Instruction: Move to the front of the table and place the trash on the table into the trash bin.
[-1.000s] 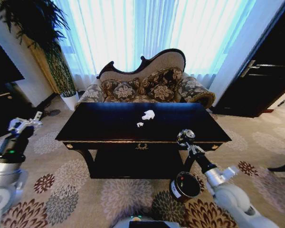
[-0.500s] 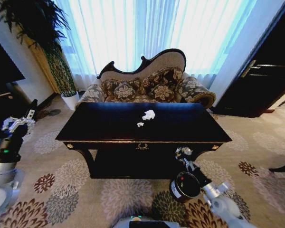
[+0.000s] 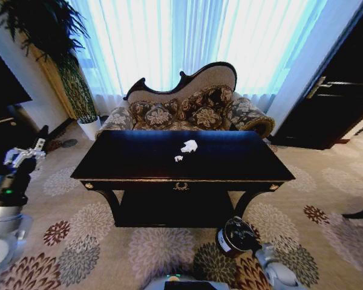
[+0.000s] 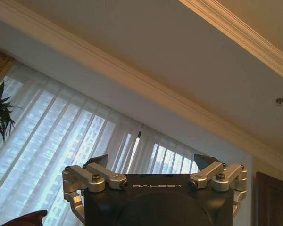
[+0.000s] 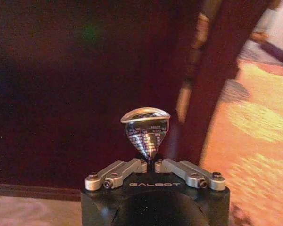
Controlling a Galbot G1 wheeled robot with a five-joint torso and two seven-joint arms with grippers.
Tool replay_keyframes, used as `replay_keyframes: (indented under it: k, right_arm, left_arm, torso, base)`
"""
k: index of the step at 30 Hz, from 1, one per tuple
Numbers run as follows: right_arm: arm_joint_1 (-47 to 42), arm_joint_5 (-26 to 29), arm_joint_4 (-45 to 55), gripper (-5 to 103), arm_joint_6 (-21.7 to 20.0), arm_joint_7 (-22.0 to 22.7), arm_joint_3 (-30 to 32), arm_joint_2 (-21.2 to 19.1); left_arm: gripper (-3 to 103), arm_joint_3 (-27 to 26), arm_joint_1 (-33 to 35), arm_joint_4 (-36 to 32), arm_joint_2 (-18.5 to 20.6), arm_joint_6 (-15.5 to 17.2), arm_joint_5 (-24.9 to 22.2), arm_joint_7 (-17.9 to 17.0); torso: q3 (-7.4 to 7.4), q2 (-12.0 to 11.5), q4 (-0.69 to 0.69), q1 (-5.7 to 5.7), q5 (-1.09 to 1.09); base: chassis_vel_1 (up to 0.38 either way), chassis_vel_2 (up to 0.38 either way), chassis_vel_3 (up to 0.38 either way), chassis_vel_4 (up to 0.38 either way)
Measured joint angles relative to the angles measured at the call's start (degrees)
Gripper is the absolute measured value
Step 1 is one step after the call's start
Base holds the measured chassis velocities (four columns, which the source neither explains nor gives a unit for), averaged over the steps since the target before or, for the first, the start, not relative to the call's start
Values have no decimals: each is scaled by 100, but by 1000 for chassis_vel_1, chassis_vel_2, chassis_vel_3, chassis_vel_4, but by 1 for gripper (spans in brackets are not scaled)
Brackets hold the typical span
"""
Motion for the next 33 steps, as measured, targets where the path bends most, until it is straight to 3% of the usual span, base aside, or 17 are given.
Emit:
replay_keyframes:
  k: [5,24,30,33]
  right_arm:
    - [214,-42,-242,2,-438,655,-55,165]
    - [989,-485,-1086,1,-566,870,-297,492]
    - [1002,-730,-1144,28,-559,808,-269,476]
    - [994,-775,-1134,33,-551,787,-264,476]
  left_arm:
    - [100,-83,28,-46,8,0,-55,-18]
    - [100,-160,140,-64,-53,-34,3,-5]
    - [100,-83,134,-49,-84,-29,98,-5]
    - [100,-82,134,-44,-84,-29,103,-5]
  torso:
    - [0,0,2,0,1]
    - [0,0,2,0,0]
    - [0,0,2,0,0]
    - [0,0,2,0,1]
  base:
    - [0,0,0,0]
    - [0,0,0,0]
    - [0,0,0,0]
    - [0,0,0,0]
